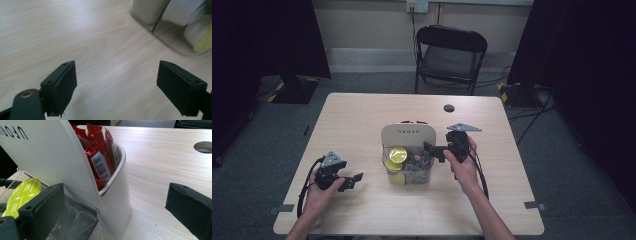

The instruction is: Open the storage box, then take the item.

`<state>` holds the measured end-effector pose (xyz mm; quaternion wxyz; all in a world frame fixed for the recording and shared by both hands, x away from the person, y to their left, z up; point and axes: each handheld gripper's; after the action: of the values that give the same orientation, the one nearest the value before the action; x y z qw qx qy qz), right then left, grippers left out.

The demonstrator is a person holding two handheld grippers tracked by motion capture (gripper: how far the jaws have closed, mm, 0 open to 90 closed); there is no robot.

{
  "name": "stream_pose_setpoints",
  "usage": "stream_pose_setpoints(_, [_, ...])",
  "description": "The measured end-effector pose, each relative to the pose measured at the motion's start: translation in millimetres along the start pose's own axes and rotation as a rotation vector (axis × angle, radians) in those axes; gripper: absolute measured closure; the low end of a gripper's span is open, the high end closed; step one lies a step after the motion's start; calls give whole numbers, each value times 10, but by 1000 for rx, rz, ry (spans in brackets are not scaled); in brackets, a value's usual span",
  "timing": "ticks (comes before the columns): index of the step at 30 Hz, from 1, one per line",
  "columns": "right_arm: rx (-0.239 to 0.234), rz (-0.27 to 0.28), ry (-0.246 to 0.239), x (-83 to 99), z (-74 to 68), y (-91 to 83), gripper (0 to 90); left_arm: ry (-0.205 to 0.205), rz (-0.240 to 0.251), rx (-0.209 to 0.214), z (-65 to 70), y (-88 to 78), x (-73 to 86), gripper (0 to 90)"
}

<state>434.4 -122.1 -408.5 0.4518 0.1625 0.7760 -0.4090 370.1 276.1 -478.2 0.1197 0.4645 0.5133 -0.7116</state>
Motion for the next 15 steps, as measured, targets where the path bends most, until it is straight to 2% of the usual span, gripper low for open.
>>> stream_pose_setpoints(7, [-4,4,-7,-21,22,-6,0,8,28,22,84,-80,-102,180])
stream_pose_setpoints(11, [-6,2,-4,-18,28,-3,0,-1,45,42,110,-98,-125,180])
stream_pose_setpoints(15, [-6,2,-5,-18,28,-3,0,16,62,42,155,-127,-183,181])
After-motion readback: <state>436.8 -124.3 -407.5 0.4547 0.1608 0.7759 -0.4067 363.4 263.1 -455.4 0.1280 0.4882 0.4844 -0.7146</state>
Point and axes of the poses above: each handheld gripper's, and its own axes: y roughly forward along the jaws, x roughly out of its underside, z roughly to its right, and after that the axes turned 3 degrees about -x, right-handed
